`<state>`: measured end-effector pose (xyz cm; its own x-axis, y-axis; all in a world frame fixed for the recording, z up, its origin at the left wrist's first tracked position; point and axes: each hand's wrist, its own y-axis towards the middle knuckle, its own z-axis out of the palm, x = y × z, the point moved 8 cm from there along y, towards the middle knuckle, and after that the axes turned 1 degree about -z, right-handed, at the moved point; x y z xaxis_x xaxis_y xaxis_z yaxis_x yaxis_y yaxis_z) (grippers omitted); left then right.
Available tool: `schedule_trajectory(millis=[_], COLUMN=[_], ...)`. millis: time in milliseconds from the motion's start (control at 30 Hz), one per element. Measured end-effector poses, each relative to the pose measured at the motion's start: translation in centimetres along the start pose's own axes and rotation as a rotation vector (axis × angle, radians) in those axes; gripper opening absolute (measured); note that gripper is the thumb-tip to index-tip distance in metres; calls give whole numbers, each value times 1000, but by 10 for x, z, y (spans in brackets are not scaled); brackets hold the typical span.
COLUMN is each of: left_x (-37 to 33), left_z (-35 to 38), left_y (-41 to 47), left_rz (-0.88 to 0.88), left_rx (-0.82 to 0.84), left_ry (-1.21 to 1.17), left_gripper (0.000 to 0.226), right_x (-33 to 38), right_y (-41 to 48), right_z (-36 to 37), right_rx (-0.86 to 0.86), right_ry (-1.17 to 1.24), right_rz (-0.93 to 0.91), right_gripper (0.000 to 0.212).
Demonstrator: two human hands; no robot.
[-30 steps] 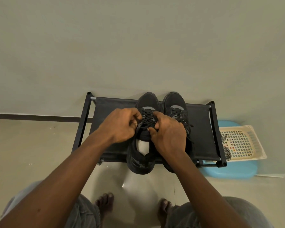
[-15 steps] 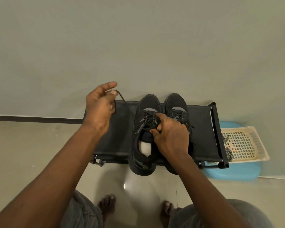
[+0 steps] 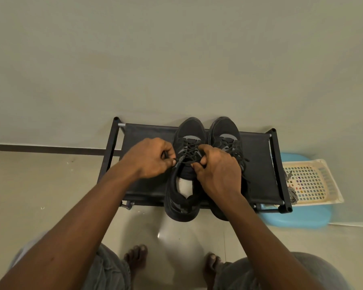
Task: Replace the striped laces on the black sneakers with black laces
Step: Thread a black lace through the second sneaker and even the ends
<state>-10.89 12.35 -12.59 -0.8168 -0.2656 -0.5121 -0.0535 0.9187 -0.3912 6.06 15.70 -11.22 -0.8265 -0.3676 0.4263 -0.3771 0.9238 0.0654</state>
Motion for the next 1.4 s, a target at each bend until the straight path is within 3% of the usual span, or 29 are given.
schedule_trajectory(millis=[367,467,567,633,733,833,933,1033,1100,1233,1400], left_x=[15,15,15,14,17,12,8,6,2,-11,-25], left_z=[-27,-33,-44,-44,-42,-44,-52,-55,-61,-83,-91], left_y=[-16,-20,-22,-21,-19,-23,-28,-33,-38,-50,-66], left_rz=[-5,-21,7,21,-22,7,107,163,198,236,297], left_rx=[-113,-219,-336,-365,-339,-281,-349,-429,-512,-695,-593], left_ry=[-94,-90,-177,-238,-581,-957,-872,-688,-576,-389,-715], left_gripper=[8,7,16,18,29,37,28,16,8,11,11], right_x=[-6,-16,-32,-42,-48,-46,-39,-34,-34,-40,-17], right_y=[5,8,13,13,11,13,7,2,3,6,-2], right_z=[3,-9,-27,-26,-25,-29,-16,-8,-17,-61,-123], right_rx=[38,46,9,105,158,148,274,281,245,183,89], right_ry=[13,67,-113,-259,-300,-183,-313,-417,-252,306,988], right_rz=[-33,-16,-46,-44,-49,-53,-113,-141,-90,131,187], right_gripper=[46,41,40,37,19,21,38,22,8,8,11])
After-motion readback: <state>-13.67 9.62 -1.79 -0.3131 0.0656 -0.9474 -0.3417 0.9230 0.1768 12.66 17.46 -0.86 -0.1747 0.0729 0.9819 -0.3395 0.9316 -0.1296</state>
